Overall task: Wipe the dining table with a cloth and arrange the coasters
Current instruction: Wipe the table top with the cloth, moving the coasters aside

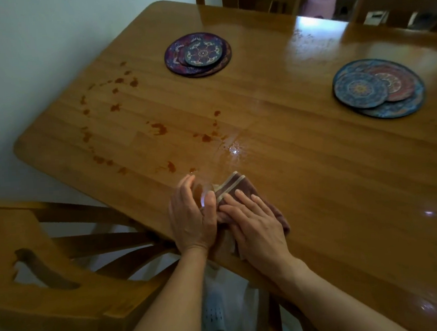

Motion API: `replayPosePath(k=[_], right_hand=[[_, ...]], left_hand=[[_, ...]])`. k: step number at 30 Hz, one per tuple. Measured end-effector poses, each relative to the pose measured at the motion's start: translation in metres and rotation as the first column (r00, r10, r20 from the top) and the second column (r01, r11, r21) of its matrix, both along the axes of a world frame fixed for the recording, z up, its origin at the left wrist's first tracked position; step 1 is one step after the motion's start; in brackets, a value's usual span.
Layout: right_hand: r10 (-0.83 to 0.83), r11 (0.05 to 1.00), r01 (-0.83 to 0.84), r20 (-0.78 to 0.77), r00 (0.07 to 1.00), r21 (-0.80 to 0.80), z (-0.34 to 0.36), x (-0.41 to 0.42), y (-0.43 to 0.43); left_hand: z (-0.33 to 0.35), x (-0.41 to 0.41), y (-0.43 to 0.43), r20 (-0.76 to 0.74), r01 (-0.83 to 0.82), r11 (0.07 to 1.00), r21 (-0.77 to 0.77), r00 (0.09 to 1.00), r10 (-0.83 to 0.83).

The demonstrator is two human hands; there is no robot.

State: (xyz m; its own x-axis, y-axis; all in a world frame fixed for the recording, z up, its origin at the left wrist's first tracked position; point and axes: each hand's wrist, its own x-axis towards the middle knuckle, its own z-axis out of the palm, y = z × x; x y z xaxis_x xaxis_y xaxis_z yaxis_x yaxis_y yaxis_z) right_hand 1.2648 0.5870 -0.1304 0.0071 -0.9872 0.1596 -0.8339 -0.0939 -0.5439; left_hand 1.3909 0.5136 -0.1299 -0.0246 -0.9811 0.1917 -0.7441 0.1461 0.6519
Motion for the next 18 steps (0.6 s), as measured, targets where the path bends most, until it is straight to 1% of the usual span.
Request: replayPosePath(k=[2,3,4,5,6,7,8,9,10,11,12,13,14,15,16,17,18], right_hand=[[-0.119,0.993,0.122,0.212,0.97,-0.004,0.011,0.001,-0.004],[-0.202,0.979,0.2,0.346,0.916,0.042,0.025,0.002,-0.01],[-0.273,0.962,0.24,0.503,0.82,0.131,0.035,0.002,-0.015],[-0.343,0.939,0.24,0.686,0.641,0.246,0.045,0.001,-0.023],[-0.414,0.91,0.19,0.837,0.357,0.369,0.056,0.001,-0.03],[-0.461,0.886,0.089,0.885,0.063,0.455,0.065,0.0,-0.038],[-0.481,0.873,0.018,0.868,-0.12,0.487,0.069,-0.003,-0.043],[-0.494,0.865,0.016,0.857,-0.143,0.502,0.071,-0.009,-0.047],[-0.514,0.853,0.093,0.858,-0.016,0.513,0.07,-0.019,-0.051],[-0.543,0.834,0.234,0.818,0.192,0.499,0.066,-0.031,-0.053],[-0.6,0.792,0.403,0.704,0.38,0.458,0.062,-0.046,-0.053],[-0.661,0.745,0.544,0.546,0.515,0.388,0.059,-0.062,-0.052],[-0.7,0.711,0.635,0.385,0.601,0.302,0.053,-0.077,-0.051],[-0.711,0.703,0.668,0.219,0.668,0.245,0.045,-0.089,-0.05],[-0.688,0.711,0.661,0.045,0.724,0.24,0.036,-0.097,-0.05],[-0.63,0.726,0.636,-0.119,0.767,0.261,0.026,-0.1,-0.049],[-0.561,0.741,0.61,-0.241,0.792,0.282,0.017,-0.1,-0.048]], left_hand=[[0.003,0.001,0.0,-0.102,-0.069,0.997,0.038,0.992,0.072],[0.009,0.0,-0.003,-0.18,-0.104,0.992,0.073,0.977,0.116],[0.012,-0.002,-0.002,-0.281,-0.146,0.982,0.118,0.944,0.174],[0.013,-0.003,-0.006,-0.395,-0.18,0.968,0.173,0.888,0.236],[0.015,-0.003,-0.011,-0.506,-0.191,0.953,0.234,0.813,0.287],[0.016,-0.002,-0.016,-0.587,-0.204,0.938,0.282,0.737,0.336],[0.018,0.0,-0.022,-0.625,-0.222,0.929,0.298,0.69,0.365],[0.02,0.001,-0.026,-0.611,-0.243,0.933,0.266,0.706,0.358],[0.025,0.0,-0.03,-0.533,-0.267,0.944,0.193,0.779,0.329],[0.031,-0.003,-0.032,-0.416,-0.271,0.957,0.102,0.862,0.288],[0.036,-0.01,-0.033,-0.315,-0.225,0.974,-0.004,0.925,0.212],[0.041,-0.019,-0.03,-0.234,-0.102,0.992,-0.069,0.969,0.083],[0.041,-0.03,-0.027,-0.137,0.07,0.995,-0.073,0.987,-0.079],[0.032,-0.039,-0.022,-0.002,0.243,0.97,-0.009,0.97,-0.243],[0.02,-0.046,-0.017,0.165,0.369,0.926,0.079,0.911,-0.377],[0.007,-0.048,-0.012,0.316,0.425,0.896,0.132,0.838,-0.444],[-0.003,-0.047,-0.01,0.416,0.446,0.881,0.158,0.779,-0.469]])
